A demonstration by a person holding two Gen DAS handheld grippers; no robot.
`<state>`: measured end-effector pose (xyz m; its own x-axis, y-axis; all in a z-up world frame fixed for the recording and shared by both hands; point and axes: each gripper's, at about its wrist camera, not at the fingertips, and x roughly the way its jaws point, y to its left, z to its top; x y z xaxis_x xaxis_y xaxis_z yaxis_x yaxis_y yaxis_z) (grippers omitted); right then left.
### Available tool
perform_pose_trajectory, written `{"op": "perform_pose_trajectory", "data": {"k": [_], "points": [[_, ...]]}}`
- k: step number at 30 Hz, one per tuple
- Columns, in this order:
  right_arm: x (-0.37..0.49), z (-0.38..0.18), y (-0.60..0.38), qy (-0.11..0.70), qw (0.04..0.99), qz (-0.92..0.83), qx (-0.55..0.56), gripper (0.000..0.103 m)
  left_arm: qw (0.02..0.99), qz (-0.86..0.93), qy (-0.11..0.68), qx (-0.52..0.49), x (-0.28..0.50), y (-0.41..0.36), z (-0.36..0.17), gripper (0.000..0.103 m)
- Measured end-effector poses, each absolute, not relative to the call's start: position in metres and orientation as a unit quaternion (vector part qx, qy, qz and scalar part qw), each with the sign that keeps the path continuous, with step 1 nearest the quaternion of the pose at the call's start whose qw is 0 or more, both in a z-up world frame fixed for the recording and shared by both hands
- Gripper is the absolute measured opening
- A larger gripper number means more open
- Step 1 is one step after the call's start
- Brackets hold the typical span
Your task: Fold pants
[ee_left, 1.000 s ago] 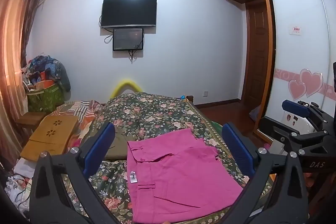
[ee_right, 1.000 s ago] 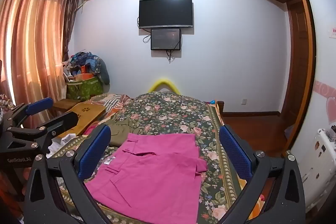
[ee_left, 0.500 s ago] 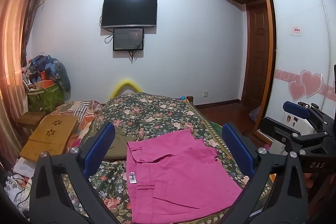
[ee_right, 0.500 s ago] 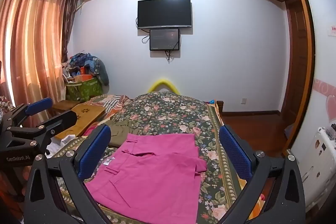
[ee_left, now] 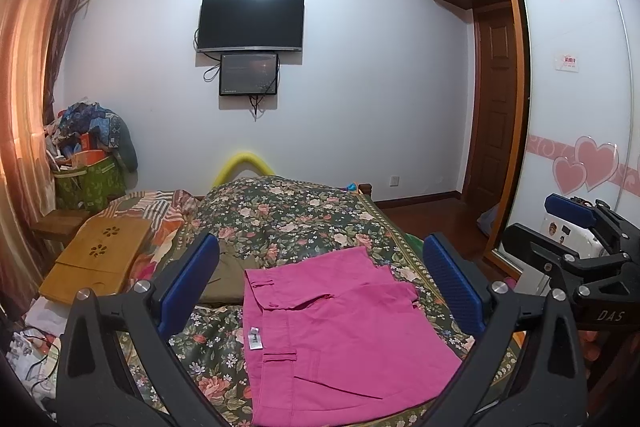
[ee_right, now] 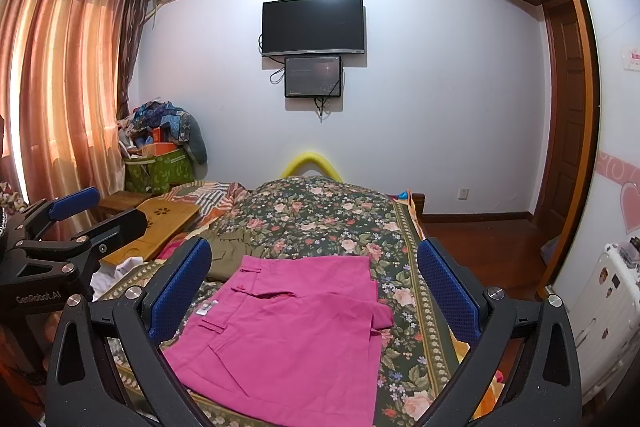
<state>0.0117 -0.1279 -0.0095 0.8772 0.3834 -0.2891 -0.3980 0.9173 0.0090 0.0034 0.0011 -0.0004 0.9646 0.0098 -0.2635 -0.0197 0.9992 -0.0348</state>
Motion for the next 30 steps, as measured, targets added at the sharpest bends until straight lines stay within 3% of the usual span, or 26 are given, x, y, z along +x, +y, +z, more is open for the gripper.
{"op": "perform_pose_trajectory", "data": {"k": [30], "points": [[0.0095,-0.0075,-0.1241,0.142,0.969,0.201,-0.026,0.103,0.99,0.003,0.136,-0.024,0.004,0.0027,-0.0003,0.103]]}}
